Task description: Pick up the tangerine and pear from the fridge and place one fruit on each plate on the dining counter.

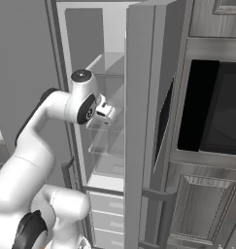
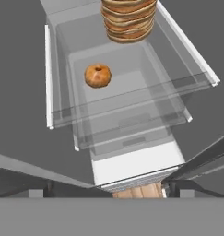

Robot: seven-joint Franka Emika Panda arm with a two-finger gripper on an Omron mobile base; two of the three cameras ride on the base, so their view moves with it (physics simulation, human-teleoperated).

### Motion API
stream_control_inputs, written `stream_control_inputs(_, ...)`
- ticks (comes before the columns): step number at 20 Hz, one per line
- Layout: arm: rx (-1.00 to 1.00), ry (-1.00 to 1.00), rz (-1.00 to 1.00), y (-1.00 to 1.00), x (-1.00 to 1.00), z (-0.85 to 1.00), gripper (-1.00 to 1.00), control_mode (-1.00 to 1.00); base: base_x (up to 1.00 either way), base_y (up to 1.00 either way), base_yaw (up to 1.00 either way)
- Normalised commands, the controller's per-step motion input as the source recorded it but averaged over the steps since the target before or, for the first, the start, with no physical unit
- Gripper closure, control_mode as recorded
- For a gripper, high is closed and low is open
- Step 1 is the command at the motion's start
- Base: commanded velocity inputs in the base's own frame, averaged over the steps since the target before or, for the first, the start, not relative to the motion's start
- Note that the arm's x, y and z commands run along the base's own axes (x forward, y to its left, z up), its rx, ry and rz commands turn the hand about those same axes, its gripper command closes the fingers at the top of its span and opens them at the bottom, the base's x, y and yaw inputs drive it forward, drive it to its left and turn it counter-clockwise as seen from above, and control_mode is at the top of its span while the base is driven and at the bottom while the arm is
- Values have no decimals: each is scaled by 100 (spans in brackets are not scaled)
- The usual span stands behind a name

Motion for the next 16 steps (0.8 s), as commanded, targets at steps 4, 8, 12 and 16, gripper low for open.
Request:
stream_control_inputs(4, 0, -1, 0, -12, 47, -14, -100, -100, 0, 0, 0)
stream_control_inputs(8, 0, 0, 1, -4, 30, -10, -100, -100, 0, 0, 0)
stream_control_inputs(12, 0, -3, 2, -1, 44, -21, -100, -100, 0, 0, 0)
stream_control_inputs(16, 0, -7, 4, -6, 45, -27, -100, -100, 0, 0, 0)
